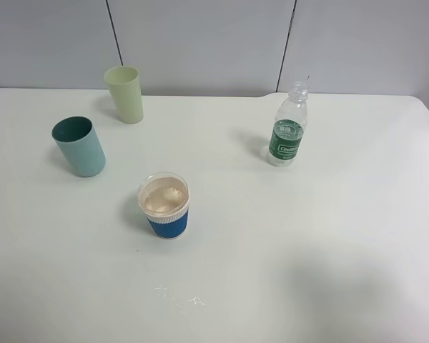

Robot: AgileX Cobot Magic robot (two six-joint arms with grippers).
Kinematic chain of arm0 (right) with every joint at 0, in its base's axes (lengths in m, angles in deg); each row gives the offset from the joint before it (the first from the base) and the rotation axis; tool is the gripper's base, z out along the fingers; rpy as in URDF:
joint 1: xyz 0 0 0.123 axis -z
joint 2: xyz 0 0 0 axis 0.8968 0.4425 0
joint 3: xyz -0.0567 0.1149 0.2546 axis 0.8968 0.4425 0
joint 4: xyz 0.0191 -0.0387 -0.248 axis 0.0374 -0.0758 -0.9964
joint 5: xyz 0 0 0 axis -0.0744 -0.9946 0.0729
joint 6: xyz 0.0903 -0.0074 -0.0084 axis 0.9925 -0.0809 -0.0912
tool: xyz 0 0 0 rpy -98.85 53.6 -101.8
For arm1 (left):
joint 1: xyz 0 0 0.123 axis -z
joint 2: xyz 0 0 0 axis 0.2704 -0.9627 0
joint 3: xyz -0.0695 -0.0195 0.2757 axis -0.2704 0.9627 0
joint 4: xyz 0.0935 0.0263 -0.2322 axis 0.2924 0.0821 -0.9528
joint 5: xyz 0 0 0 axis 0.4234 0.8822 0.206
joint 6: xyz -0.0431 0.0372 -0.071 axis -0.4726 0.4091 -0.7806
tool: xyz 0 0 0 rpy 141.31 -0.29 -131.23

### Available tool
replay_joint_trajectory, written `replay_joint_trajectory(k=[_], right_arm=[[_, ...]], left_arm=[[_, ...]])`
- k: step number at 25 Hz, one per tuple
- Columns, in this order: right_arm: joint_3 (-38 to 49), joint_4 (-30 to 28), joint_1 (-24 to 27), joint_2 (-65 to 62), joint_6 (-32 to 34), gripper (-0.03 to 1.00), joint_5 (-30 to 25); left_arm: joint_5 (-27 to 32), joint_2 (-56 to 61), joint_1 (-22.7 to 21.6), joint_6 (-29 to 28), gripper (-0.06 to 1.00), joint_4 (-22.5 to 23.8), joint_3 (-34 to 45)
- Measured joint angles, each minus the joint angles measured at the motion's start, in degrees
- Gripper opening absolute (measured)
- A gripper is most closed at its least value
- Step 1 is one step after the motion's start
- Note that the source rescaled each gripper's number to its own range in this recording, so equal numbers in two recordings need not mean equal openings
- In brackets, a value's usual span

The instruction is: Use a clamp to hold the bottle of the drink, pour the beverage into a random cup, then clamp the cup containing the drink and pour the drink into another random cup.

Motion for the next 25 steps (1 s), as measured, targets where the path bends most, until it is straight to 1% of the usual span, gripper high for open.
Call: replay_joint_trajectory(k=[4, 7, 14, 25], right_arm=[[0.0, 0.0, 0.0, 0.0, 0.0, 1.00, 0.0], [0.0, 0.0, 0.0, 0.0, 0.0, 1.00, 0.0], [0.0, 0.0, 0.0, 0.0, 0.0, 1.00, 0.0], [0.0, 0.0, 0.0, 0.0, 0.0, 1.00, 0.0]], left_arm=[[5.1, 4.8, 0.0, 0.5, 0.99, -0.6, 0.0], [6.8, 8.5, 0.0, 0.5, 0.99, -0.7, 1.3], [6.6, 16.0, 0.0, 0.5, 0.99, -0.5, 10.3], [5.7, 16.1, 0.0, 0.5, 0.99, -0.5, 10.7]])
